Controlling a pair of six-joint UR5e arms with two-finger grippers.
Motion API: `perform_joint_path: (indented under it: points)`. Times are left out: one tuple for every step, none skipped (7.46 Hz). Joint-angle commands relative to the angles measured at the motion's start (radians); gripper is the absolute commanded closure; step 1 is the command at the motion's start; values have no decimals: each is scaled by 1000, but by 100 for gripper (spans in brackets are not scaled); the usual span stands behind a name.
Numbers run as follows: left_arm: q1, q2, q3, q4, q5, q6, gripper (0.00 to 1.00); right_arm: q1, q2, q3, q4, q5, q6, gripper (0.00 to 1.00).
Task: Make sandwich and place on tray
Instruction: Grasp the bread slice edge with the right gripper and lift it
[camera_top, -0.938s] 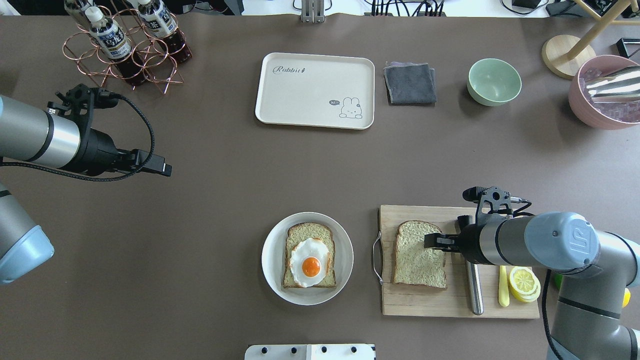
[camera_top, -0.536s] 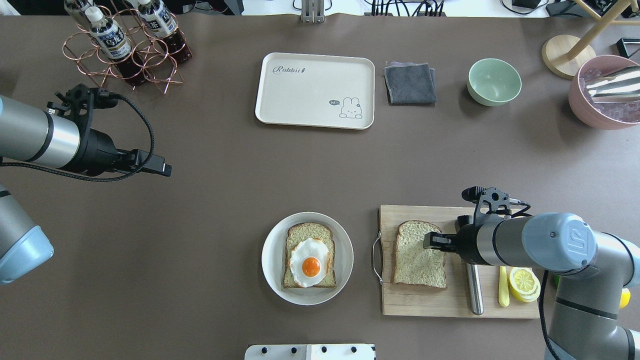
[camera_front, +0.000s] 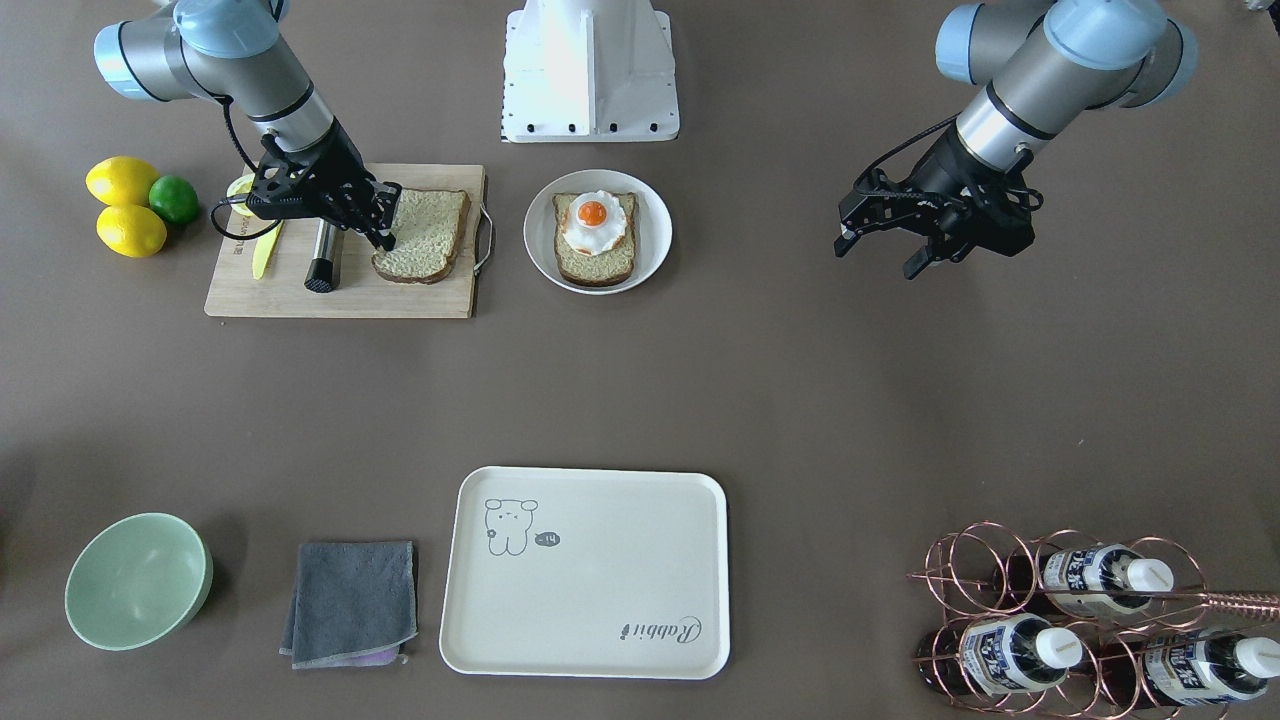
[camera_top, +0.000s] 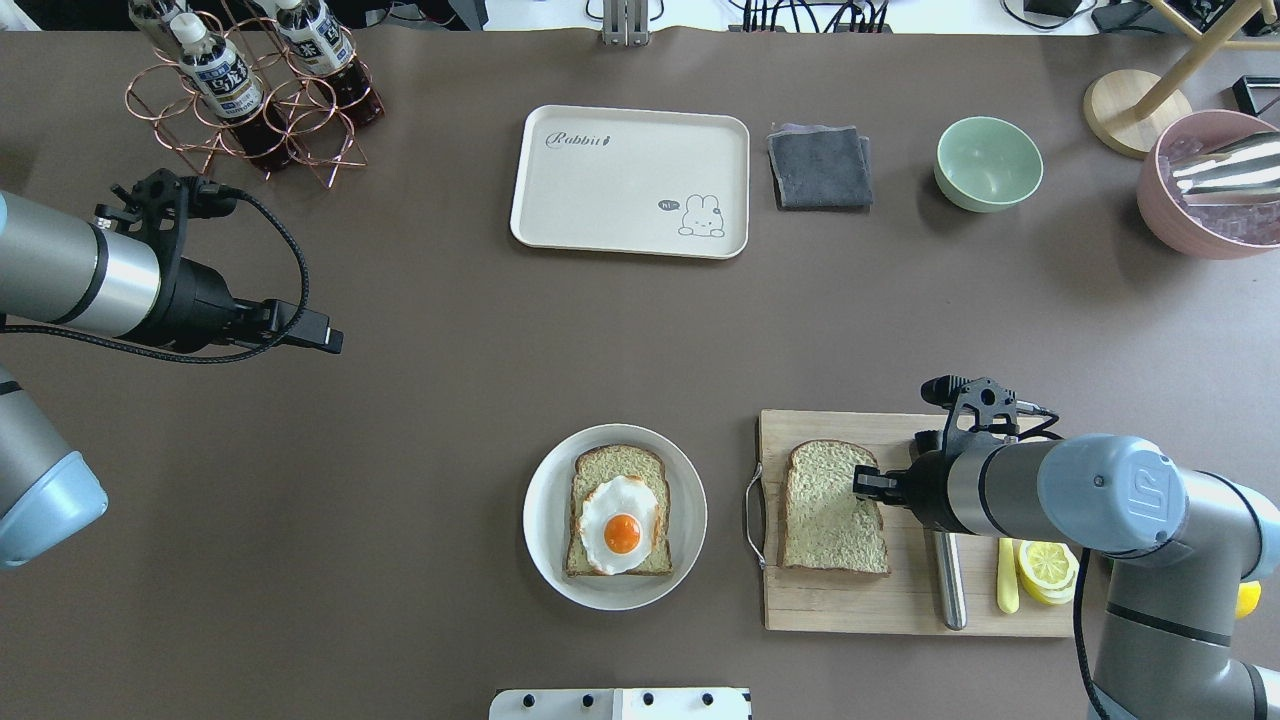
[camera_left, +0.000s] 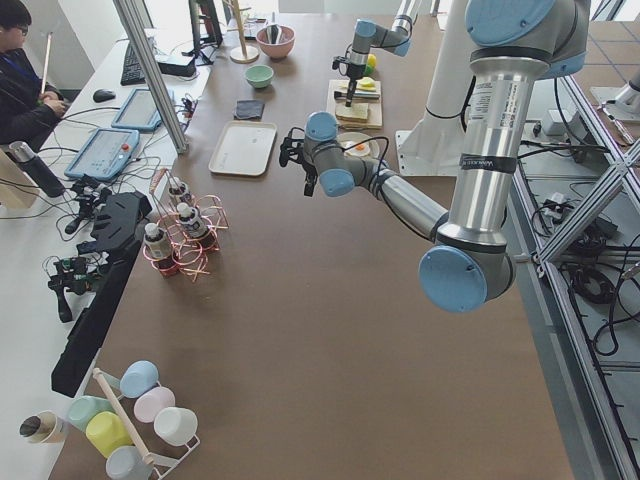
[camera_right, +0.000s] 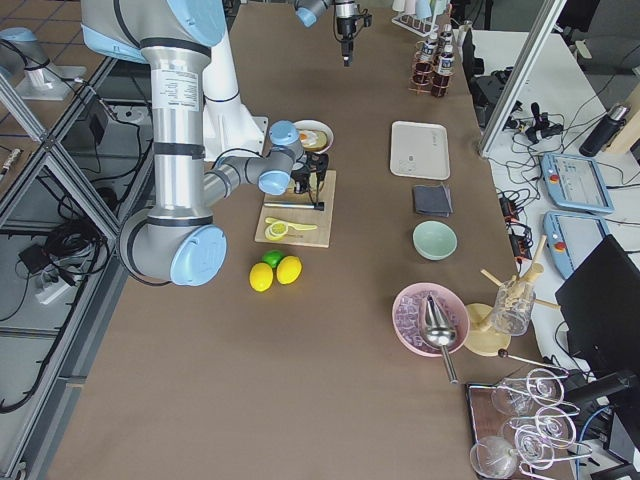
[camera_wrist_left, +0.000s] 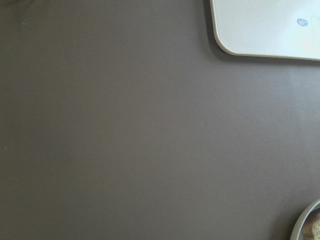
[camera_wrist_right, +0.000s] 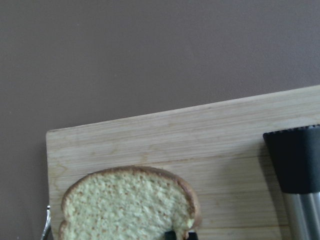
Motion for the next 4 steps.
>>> perform_joint_path:
  points:
    - [0,0,0,-1,0,0,2,7,-4,56,0,2,1,100]
    - [0,0,0,-1,0,0,2,36,-4,82,0,28,-1,100]
    - [0,0,0,-1,0,0,2,71,1,100,0,68,1,100]
    - [0,0,0,-1,0,0,2,96,2,122,0,102,-1,100]
